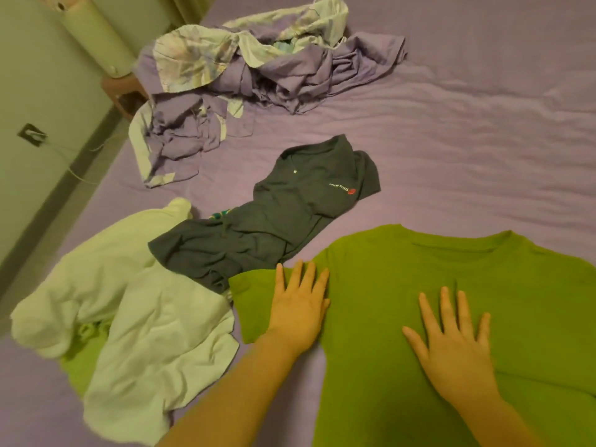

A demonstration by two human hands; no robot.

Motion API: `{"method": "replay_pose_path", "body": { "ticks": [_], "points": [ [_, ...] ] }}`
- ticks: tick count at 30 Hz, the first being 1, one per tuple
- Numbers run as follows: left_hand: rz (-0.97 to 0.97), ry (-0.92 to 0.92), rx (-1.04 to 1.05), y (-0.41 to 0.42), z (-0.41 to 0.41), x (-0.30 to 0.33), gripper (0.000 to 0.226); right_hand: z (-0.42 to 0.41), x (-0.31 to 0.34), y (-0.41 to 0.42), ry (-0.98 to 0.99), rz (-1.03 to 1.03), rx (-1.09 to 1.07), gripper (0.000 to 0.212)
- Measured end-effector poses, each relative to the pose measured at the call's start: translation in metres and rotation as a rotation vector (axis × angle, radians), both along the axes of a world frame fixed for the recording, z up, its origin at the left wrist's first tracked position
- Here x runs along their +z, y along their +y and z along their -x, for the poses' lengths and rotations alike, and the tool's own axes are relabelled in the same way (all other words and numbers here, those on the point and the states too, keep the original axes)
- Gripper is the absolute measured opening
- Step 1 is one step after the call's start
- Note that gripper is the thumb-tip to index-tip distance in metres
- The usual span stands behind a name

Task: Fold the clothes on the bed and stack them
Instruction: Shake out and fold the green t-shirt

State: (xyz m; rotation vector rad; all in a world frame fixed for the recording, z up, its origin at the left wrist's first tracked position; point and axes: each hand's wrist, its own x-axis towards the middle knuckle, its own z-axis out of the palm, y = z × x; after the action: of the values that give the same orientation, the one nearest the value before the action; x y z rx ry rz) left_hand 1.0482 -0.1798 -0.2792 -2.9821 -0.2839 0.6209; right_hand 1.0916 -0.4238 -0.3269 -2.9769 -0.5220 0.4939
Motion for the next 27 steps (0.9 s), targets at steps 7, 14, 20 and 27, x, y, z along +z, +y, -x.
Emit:
{"method": "replay_pose_path", "body": {
  "ticks": [7,14,20,27],
  "points": [
    [-0.114,0.015,0.014,0.073,0.005,0.013,0.047,0.022,0.004,0.114,0.061,-0.054,0.236,0.068],
    [-0.055,-0.017,-0.075,0.108,0.015,0.027,0.025,0.022,-0.005,0.137,0.064,0.019,0.238,0.075],
    [-0.011,-0.019,-0.034,0.115,0.023,0.024,0.033,0.038,-0.006,0.133,0.073,-0.004,0.256,0.064],
    [0.137,-0.025,0.133,0.108,0.023,0.032,0.015,0.032,0.007,0.133,0.110,-0.033,0.296,0.084]
  ]
}}
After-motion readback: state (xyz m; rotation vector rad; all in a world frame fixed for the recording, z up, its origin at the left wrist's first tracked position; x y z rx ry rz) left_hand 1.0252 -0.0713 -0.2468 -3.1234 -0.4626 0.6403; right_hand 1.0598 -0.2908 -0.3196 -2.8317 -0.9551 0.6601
